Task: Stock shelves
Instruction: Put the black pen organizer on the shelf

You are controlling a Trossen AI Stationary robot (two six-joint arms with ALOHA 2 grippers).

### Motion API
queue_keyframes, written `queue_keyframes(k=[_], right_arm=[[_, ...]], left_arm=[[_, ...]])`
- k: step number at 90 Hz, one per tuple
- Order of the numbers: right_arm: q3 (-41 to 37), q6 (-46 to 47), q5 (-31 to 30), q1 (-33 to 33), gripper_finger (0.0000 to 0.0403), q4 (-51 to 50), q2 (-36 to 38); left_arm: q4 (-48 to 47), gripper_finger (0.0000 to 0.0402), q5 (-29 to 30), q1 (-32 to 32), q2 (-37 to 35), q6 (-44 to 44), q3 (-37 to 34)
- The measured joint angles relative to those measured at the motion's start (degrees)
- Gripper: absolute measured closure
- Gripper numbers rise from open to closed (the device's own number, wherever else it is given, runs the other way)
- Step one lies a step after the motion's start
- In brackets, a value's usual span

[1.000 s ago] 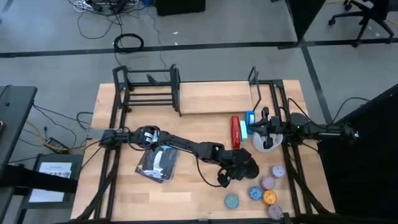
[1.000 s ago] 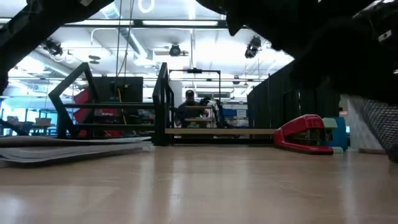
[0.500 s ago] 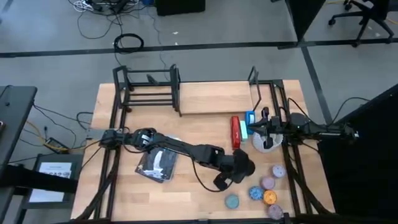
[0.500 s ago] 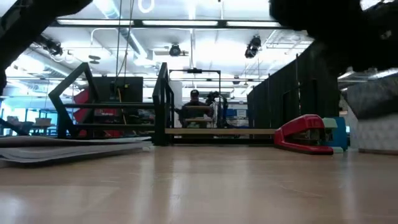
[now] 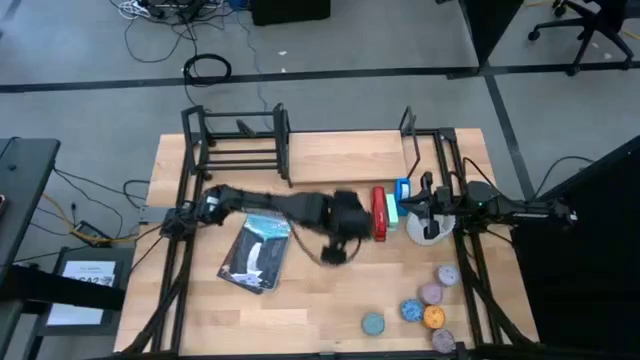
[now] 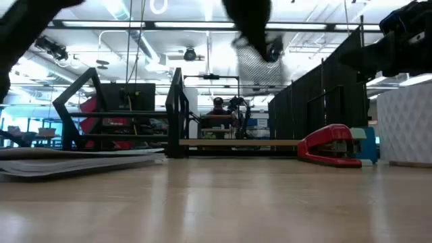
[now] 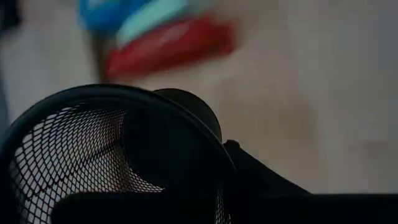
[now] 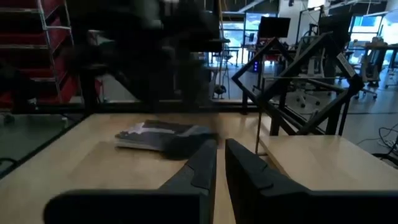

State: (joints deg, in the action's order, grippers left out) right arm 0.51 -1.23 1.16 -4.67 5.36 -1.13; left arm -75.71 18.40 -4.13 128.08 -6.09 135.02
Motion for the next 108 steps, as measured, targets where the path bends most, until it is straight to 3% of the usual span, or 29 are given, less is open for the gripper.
queue_keyframes(k=[28,44,61,81,108], right_arm=[[0.00,0.00,-0.01,0.00,0.0396,0.37,0.00],[0.00,0.01,-0.01,-0.02,0.0396,0.55,0.00],[0.00,0.00,0.01,-0.02,0.0396,0.58,0.00],[0.00,0.02,0.01,-0.02,0.0396,0.58,0.00],[0.00,0.01,-0.01,0.00,0.0396,0.59,0.00]], left_arm=[[-4.36,0.0402,-0.44,20.51,0.76,6.13,-0.02],[-4.09,0.0402,-1.82,27.92,0.76,7.06,-0.02],[-1.67,0.0402,-5.62,31.36,0.74,7.83,-0.36],[-0.75,0.0397,-5.87,31.47,1.15,9.00,-0.37],[-2.50,0.0313,-4.31,31.42,4.17,10.86,-0.35]])
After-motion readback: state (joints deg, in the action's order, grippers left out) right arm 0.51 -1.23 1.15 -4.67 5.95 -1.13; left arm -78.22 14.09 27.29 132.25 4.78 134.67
